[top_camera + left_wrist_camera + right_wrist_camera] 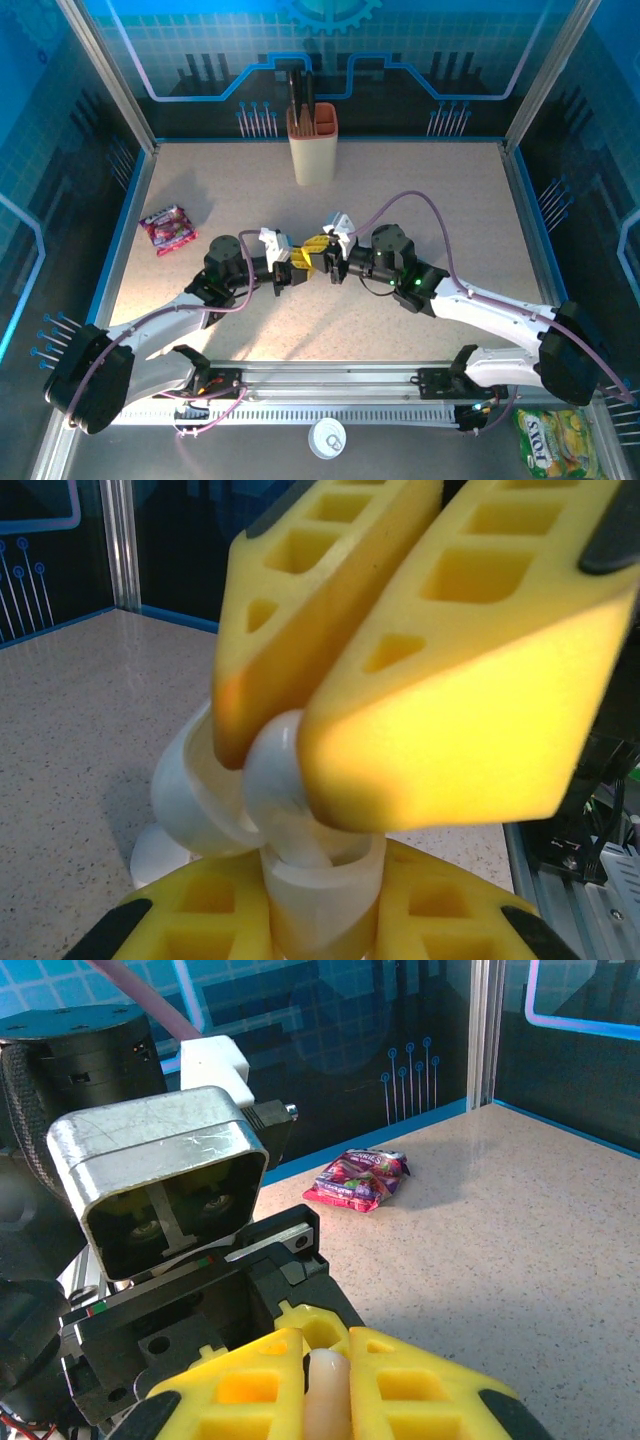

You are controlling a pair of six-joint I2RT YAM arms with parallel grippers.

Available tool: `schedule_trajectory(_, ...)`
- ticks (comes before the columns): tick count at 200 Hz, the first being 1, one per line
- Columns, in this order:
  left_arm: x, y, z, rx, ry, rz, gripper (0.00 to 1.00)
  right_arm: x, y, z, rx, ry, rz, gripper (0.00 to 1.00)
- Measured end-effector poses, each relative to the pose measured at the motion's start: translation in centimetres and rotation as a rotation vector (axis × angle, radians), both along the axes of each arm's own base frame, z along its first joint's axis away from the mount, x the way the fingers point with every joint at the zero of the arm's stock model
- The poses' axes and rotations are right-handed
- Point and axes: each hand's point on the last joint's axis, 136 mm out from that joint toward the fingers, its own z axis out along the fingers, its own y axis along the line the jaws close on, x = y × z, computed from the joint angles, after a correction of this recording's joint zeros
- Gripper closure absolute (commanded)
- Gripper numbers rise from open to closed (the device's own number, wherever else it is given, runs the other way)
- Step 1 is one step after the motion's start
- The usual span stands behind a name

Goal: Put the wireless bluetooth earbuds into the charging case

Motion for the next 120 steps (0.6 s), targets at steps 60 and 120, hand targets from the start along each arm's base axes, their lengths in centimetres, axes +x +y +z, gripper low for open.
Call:
schedule_trajectory(60,0.5,0.1,1.1,-0.05,0.022,0.033,0.84,0.3,-0.1,1.2,0.039,-0.03,-0.009,0.8)
schedule_trajectory(120,0.6,0.1,1.9,-0.077,0.013,0.035,0.84,0.2,-0.7,1.8,0.04,-0.045,-0.015,0.83)
